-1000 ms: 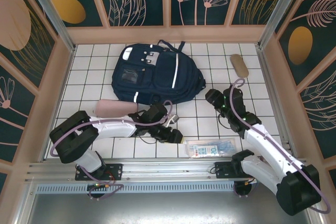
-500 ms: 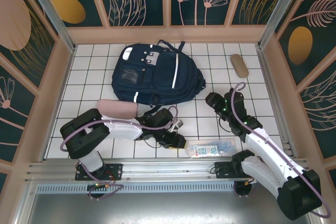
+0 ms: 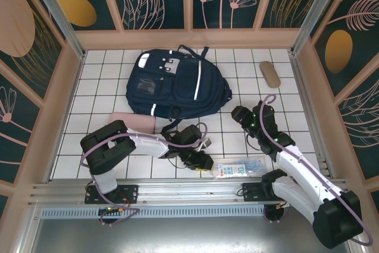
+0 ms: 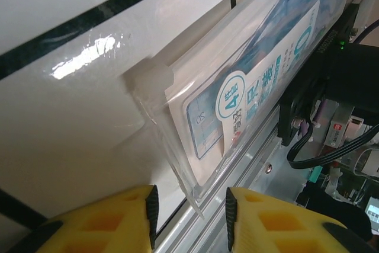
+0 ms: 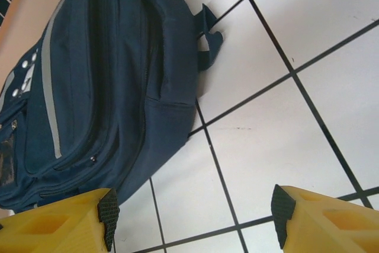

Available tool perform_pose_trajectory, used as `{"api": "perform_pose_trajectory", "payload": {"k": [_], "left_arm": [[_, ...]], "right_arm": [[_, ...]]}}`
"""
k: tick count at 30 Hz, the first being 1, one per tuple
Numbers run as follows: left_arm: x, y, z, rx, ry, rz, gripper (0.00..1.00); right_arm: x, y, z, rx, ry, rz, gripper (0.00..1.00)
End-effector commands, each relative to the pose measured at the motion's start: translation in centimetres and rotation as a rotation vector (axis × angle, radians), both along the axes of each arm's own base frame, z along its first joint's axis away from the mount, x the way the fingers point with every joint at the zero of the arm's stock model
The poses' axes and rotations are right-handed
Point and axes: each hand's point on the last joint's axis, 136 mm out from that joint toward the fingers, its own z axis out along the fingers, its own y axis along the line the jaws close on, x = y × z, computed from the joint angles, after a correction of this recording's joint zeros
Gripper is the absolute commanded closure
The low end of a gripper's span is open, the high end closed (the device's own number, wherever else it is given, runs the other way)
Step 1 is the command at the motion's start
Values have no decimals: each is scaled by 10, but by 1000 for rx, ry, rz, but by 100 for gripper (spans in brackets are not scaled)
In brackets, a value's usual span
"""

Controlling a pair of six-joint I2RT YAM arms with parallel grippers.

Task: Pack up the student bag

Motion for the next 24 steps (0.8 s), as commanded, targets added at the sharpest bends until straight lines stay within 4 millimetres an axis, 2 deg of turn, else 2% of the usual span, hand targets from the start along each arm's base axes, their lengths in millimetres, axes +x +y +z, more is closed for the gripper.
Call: {"api": "perform_pose_trajectory", "payload": {"k": [1, 10, 14, 18, 24], "left_arm": [[-2, -6, -2, 9, 18, -11, 64], [5, -3, -16, 99, -27, -30, 80], [23, -3, -1, 106, -122, -2, 92], [48, 9, 11, 108, -179, 79, 100], [70, 25, 41, 17, -192, 184, 100]], "right_arm": [[1, -1, 1, 14, -19, -5, 30], [-2, 1, 3, 29, -26, 10, 30], [-3, 3, 4, 31, -27, 24, 30], [-3, 8, 5, 34, -30, 52, 30], [-4, 13, 2, 37, -26, 86, 30]]}}
